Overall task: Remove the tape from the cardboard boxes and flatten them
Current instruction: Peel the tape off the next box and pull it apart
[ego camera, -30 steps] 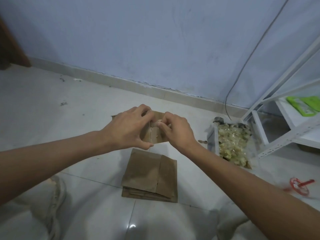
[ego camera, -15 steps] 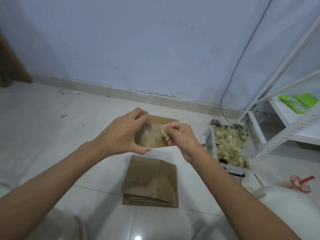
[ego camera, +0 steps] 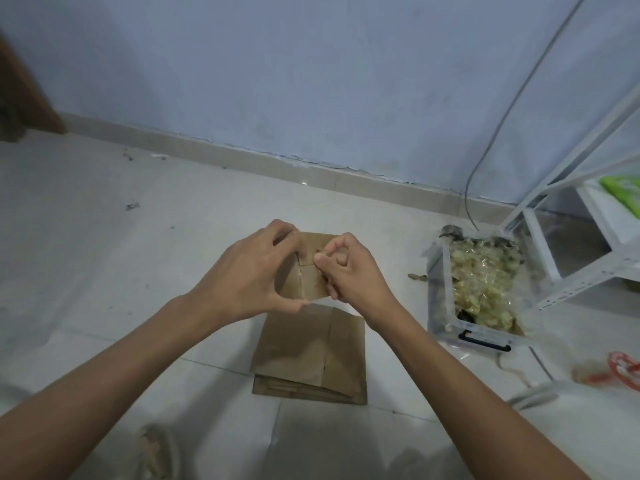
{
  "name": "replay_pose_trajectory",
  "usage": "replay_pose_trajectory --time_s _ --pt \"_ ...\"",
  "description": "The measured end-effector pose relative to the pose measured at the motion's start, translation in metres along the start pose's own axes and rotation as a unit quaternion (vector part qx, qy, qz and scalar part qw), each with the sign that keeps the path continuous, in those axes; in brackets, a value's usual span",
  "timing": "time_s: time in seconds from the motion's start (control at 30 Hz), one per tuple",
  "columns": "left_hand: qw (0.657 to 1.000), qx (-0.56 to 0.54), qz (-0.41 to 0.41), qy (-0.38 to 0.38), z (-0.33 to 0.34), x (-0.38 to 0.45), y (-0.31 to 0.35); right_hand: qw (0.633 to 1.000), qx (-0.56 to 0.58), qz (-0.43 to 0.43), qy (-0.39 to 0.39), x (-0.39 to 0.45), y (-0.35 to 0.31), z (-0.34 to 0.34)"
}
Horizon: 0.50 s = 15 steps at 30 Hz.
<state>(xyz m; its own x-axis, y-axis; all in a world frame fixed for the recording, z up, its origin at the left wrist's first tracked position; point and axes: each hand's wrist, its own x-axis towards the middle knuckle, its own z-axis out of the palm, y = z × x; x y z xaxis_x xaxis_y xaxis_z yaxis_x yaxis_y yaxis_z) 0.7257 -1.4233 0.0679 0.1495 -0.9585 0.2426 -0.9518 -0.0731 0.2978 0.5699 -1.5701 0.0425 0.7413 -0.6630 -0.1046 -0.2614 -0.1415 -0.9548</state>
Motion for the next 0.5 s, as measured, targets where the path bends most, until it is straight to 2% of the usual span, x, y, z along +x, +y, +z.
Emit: replay_pose_trajectory --time_s 0.13,0.3,0.4,0.5 --pt "0.999 0.037 0.022 -0.010 -0.003 -0.002 -0.001 0.999 -0.035 0.024 0.024 0.004 0.004 0.001" --pt "0.999 0.030 0.026 -0.013 -0.007 -0.012 -0.005 0.999 -0.002 0.034 -0.016 0.005 0.003 0.003" --pt "1.000 0.007 0.025 -0.001 -0.010 -0.016 -0.005 0.993 0.081 0.062 -0.060 0.006 0.006 -0.005" --pt "1.000 0.002 0.020 0.010 -0.017 -0.014 -0.005 0.961 0.249 0.096 -0.077 0.006 0.008 -0.007"
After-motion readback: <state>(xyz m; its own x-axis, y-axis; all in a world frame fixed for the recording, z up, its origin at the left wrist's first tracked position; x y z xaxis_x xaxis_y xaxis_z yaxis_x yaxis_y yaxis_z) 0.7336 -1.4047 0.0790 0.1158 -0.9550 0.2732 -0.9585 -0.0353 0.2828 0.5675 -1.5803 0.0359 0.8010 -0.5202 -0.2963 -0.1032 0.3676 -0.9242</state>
